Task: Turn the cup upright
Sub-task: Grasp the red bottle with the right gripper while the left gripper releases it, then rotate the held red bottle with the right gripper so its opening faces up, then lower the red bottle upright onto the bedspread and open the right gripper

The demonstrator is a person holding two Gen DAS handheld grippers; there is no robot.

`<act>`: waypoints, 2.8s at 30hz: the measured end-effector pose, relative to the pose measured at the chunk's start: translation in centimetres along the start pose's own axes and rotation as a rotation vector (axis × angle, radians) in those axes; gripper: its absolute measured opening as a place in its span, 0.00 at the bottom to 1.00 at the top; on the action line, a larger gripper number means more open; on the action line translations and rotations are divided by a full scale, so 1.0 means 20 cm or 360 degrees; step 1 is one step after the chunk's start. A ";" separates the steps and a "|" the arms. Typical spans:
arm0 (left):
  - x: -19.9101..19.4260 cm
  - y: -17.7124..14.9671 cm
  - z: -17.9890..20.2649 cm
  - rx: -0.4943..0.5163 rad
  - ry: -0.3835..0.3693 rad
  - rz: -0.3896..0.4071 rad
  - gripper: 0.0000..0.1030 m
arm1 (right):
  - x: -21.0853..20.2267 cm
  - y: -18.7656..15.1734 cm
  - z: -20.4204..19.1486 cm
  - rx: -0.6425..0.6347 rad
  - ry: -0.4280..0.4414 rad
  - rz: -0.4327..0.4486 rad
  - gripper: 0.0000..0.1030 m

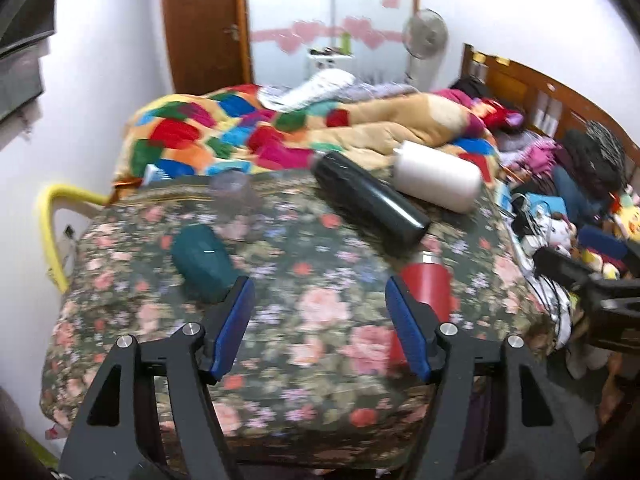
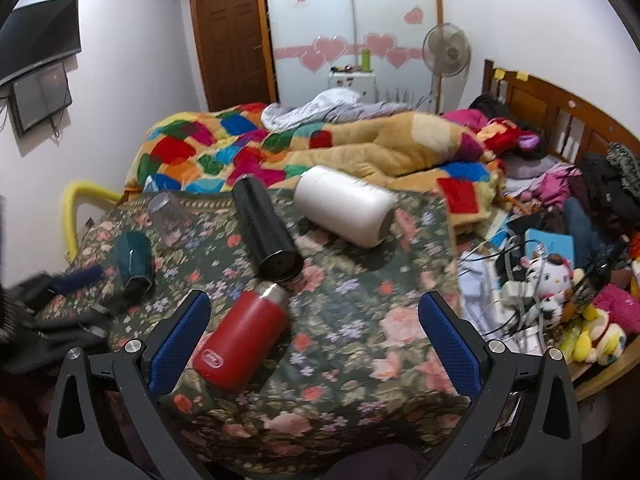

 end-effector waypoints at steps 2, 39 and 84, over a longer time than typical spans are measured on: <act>0.01 -0.02 -0.08 -0.0030 0.0031 0.0000 0.65 | 0.07 -0.03 -0.02 0.0028 0.0027 -0.0050 1.00; 0.03 -0.14 -0.20 -0.0161 0.0071 -0.0024 0.65 | 0.48 -0.13 -0.22 0.0034 0.0223 -0.0428 0.58; 0.05 -0.10 -0.17 -0.0167 0.0071 -0.0040 0.65 | 0.58 -0.14 -0.33 -0.0118 0.0332 -0.0595 0.61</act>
Point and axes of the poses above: each gripper's, at about its wrist camera, not at the fingertips, and x roughly the way its jaws point, z to its right, y to its top, the point moved 10 cm from there along x, roughly the way its jaws point, and after that the axes turned 14 degrees about y, right-handed, at the moved point
